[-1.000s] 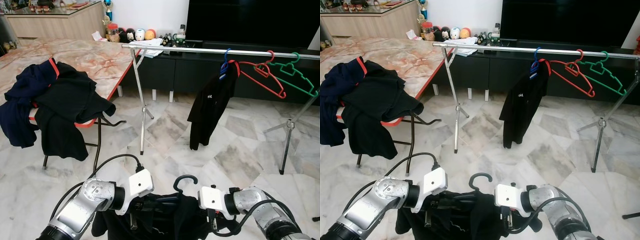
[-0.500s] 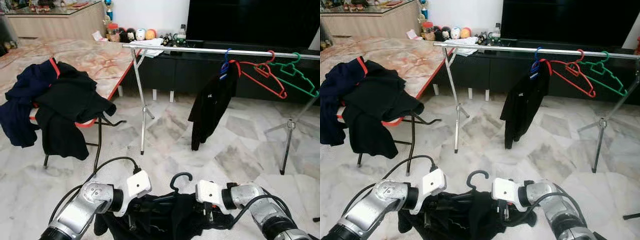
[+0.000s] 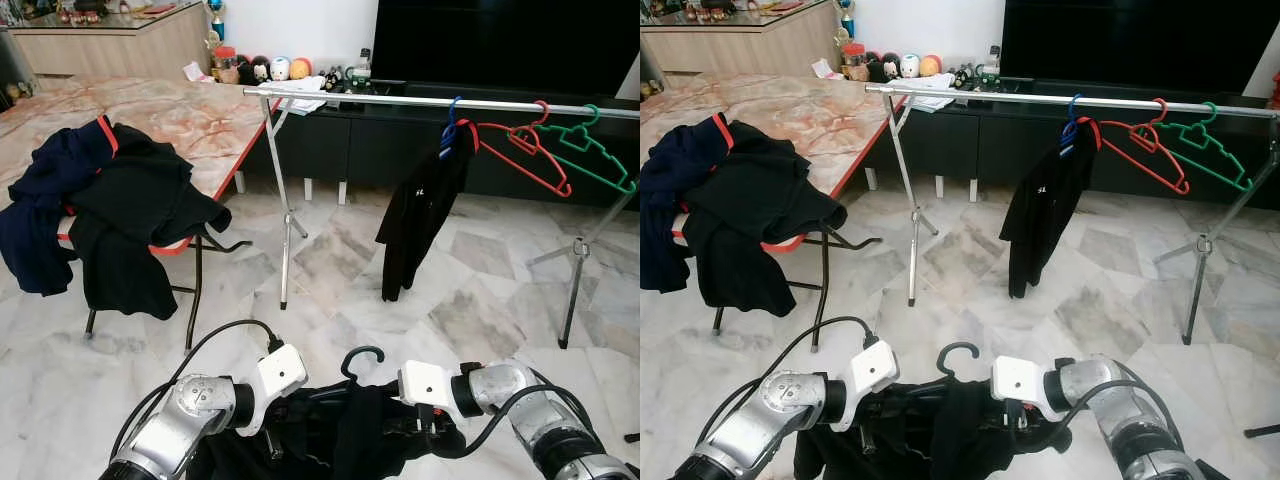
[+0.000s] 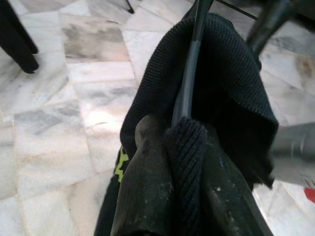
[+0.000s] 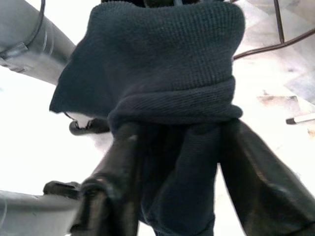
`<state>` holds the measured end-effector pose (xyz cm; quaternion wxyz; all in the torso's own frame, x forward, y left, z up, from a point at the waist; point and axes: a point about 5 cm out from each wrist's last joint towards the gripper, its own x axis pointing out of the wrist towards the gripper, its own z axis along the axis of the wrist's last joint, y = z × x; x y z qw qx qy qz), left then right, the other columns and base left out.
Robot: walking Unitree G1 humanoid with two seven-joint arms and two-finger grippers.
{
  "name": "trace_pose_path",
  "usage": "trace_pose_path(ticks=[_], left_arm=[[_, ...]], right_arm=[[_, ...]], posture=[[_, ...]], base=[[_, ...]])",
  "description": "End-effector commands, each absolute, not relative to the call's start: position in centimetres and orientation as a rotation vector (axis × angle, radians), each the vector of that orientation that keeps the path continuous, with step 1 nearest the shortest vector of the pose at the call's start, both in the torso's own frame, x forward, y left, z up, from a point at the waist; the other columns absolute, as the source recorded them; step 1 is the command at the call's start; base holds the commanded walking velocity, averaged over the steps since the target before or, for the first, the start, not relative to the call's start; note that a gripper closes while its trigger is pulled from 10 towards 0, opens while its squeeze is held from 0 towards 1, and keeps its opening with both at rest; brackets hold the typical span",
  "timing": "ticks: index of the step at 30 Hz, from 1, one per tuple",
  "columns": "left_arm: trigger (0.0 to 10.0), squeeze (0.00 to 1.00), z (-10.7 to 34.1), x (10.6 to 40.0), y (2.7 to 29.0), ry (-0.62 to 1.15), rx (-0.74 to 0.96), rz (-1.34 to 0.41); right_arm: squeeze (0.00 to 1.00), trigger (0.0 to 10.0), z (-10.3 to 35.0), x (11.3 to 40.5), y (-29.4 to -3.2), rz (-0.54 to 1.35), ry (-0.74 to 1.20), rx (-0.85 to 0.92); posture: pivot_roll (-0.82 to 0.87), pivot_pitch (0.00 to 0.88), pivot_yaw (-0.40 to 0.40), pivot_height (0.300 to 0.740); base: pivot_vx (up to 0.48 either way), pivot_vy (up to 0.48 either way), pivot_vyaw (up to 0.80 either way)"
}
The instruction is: Hang hanger
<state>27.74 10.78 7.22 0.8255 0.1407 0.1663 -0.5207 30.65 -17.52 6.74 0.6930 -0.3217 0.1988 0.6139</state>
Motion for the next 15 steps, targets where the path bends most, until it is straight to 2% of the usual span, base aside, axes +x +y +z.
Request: trace_pose_path(ticks=[1,5,7,12,13,15], left_arm=[[0.0,0.00,8.0,29.0,12.6,0.312,0.311,-0.968],[0.0,0.00,8.1,29.0,12.5,0.284,0.268,-0.948],[0.0,0.00,7.9,28.2,12.3,0.301,0.246,-1.007],[0.0,0.00,7.9,27.8,12.3,0.304,0.238,-1.042],[0.0,0.00,8.0,27.9,12.3,0.293,0.245,-1.037],[0.0,0.00,8.0,27.9,12.4,0.287,0.249,-1.030]], right_arm=[[1.00,10.0,6.4,30.4,-17.8,1.391,0.475,-0.757],[1.00,10.0,6.0,30.6,-18.3,1.318,0.498,-0.826],[1.00,10.0,5.7,30.7,-18.8,1.265,0.507,-0.897],[1.00,10.0,5.4,30.6,-19.5,1.260,0.546,-0.975],[0.76,10.0,5.1,30.6,-20.1,1.224,0.566,-1.055],[0.76,10.0,5.0,30.6,-20.3,1.202,0.570,-1.088]], posture=[[0.03,0.062,-0.002,0.740],[0.03,0.057,-0.002,0.740],[0.03,0.053,0.000,0.740],[0.03,0.050,0.003,0.740],[0.03,0.045,0.004,0.740],[0.03,0.044,0.004,0.740]], base=[[0.000,0.000,0.00],[0.000,0.000,0.00],[0.000,0.000,0.00],[0.000,0.000,0.00],[0.000,0.000,0.00],[0.000,0.000,0.00]])
